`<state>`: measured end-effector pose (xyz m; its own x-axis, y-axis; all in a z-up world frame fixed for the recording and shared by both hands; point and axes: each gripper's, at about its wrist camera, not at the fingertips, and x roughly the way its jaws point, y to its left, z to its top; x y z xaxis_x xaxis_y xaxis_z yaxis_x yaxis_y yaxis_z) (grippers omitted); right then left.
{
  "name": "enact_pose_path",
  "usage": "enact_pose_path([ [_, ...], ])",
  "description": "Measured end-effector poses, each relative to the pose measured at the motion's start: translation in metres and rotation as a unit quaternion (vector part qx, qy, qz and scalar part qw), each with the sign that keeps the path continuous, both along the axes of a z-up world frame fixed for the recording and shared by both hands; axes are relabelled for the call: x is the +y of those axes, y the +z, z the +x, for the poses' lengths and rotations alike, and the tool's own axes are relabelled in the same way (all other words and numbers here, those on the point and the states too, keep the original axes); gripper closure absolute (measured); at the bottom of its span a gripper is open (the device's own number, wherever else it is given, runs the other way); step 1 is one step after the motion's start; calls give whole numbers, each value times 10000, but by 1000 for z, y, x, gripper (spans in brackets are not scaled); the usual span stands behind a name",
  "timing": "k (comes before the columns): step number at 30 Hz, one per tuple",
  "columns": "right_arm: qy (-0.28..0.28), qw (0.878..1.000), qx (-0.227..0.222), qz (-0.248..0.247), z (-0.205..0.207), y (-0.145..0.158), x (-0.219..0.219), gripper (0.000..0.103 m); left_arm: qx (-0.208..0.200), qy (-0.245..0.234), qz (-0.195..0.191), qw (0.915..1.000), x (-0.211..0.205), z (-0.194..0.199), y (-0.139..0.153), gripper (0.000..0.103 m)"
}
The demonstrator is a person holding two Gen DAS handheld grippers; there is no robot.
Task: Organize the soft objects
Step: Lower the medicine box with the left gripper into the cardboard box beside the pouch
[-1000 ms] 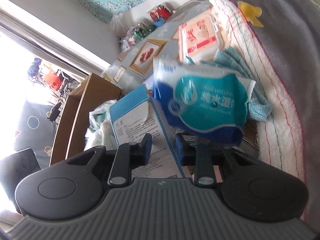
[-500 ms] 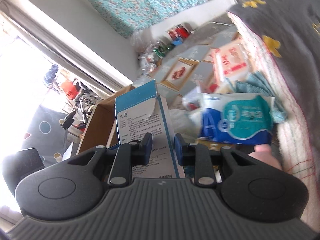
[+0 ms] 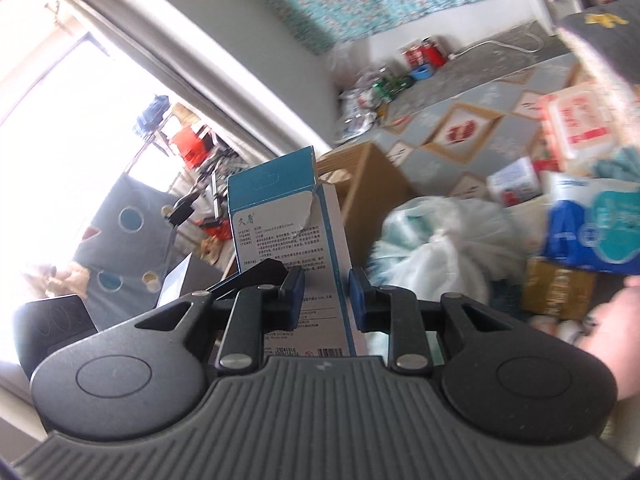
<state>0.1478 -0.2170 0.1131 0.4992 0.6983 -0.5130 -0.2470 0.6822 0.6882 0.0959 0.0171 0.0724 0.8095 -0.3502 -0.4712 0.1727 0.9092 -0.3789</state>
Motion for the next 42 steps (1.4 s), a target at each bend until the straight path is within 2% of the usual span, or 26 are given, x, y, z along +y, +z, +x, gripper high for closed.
enact_pose_path([
  [6,613,9979,69,176,26,9,75,79,-43,622,88,9980,60,-10,13,66],
  [9,894,9956,186,210,46,9,115,79,60,906,131,9958,90,-4,15,66],
  [14,1108,9926,469,144,89,-8,171,79,399,1263,154,9911,138,25,5,66],
  [18,1104,9900,872,89,131,-39,200,79,822,1300,125,9880,167,66,-17,66],
  [25,967,9867,1277,-280,209,-91,225,78,1483,1179,-10,9819,207,147,-67,66],
  [31,851,9862,1222,-717,257,-119,244,77,1843,1061,208,9769,224,207,-103,67],
  [35,799,9892,1020,-688,266,-118,239,78,2259,1135,556,9659,225,238,-132,66],
  [39,848,9922,707,-578,261,-104,223,77,2554,1292,574,9565,228,250,-148,66],
  [42,908,9936,517,-423,248,-90,203,77,2642,1460,633,9513,232,248,-146,52],
])
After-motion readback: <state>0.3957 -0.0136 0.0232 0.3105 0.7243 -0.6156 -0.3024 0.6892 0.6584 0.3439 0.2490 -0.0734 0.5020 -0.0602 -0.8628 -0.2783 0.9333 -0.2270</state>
